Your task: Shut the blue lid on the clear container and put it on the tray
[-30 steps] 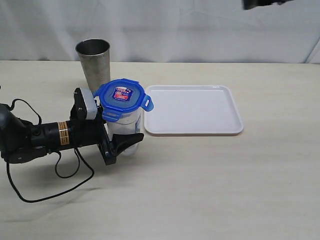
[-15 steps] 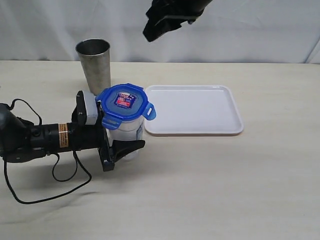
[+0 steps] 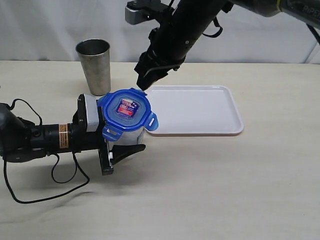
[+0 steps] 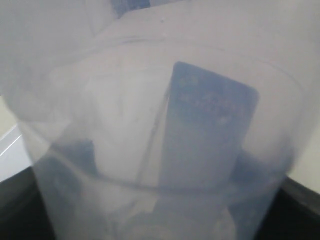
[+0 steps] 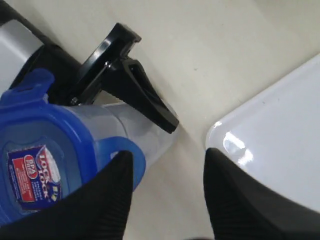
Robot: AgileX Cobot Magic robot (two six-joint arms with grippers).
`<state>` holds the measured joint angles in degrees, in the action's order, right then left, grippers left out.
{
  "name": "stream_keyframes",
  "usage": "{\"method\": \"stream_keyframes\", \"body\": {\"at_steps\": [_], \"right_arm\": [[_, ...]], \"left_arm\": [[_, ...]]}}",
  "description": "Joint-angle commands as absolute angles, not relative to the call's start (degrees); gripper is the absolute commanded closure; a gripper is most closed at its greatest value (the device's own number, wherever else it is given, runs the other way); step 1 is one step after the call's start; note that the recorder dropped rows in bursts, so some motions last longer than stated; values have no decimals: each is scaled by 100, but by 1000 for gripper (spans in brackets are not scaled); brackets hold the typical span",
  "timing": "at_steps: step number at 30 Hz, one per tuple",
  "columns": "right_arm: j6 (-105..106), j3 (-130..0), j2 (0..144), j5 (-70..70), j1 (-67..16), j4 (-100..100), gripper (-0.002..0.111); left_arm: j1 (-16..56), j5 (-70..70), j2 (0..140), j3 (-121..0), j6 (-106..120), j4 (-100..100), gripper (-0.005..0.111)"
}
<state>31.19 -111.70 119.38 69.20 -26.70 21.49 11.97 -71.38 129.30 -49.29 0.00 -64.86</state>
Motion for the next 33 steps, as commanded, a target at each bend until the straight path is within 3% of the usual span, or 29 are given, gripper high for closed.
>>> {"method": "stream_keyframes", "body": {"at_steps": [1, 12, 16, 21, 33], "right_arm": [[3366, -11014, 11912, 6996, -2681, 2150, 64], [3441, -11541, 11365, 6996, -2681, 1835, 64], [4033, -11136, 11370, 6996, -2719, 3005, 64], [3585, -10859, 11688, 6996, -2816, 2252, 64], [4024, -10859, 11982, 6996, -2816, 2643, 64]], "left_arm": [[1194, -6996, 12913, -4946, 31, -6476, 107], [1194, -6996, 12913, -4946, -155, -6475, 107], [1194, -6996, 12913, -4946, -170, -6475, 107], [1194, -6996, 12913, -4946, -170, -6475, 107], [1194, -6996, 12913, -4946, -169, -6510, 107]]}}
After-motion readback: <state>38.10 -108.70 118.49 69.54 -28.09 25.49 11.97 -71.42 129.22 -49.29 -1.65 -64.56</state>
